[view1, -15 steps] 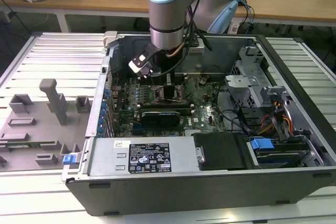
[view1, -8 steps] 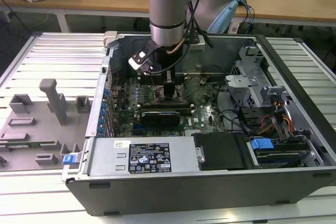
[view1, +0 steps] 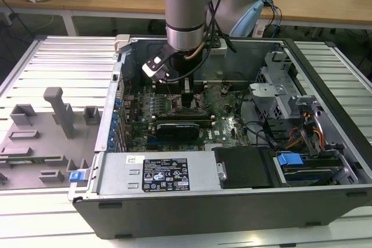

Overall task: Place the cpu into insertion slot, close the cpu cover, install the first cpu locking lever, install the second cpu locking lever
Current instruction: 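Place the cpu into insertion slot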

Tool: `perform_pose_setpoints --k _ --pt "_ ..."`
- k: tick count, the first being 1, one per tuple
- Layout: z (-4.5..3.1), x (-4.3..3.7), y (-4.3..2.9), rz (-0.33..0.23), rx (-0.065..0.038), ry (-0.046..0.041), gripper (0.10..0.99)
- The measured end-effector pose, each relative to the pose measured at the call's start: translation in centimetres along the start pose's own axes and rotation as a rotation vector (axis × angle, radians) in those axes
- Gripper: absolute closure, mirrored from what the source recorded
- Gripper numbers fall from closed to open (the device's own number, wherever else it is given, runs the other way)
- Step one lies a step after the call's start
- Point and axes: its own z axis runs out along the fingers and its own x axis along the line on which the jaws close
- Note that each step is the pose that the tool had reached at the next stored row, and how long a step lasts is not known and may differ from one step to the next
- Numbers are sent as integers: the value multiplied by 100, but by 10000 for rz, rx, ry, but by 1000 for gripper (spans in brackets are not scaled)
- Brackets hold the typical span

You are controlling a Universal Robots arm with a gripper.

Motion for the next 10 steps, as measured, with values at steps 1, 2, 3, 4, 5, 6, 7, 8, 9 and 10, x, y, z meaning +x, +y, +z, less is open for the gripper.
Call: perform_pose_setpoints --k 1,2,3,4,5,6,7,8,9,10 --pt "-1 0 0 0 0 0 792" --pt "-2 0 0 -1 0 0 851" --pt "-3 0 0 0 0 0 973" --pt "-5 0 0 0 0 0 980" --pt "-5 0 0 0 0 0 980" --pt "-6 0 1 0 0 0 980" --pt "-7 0 3 -2 1 0 980" --pt "-6 0 20 -1 1 -2 980" --pt "-5 0 32 0 1 -1 980" --pt "-5 0 38 -1 1 -2 980"
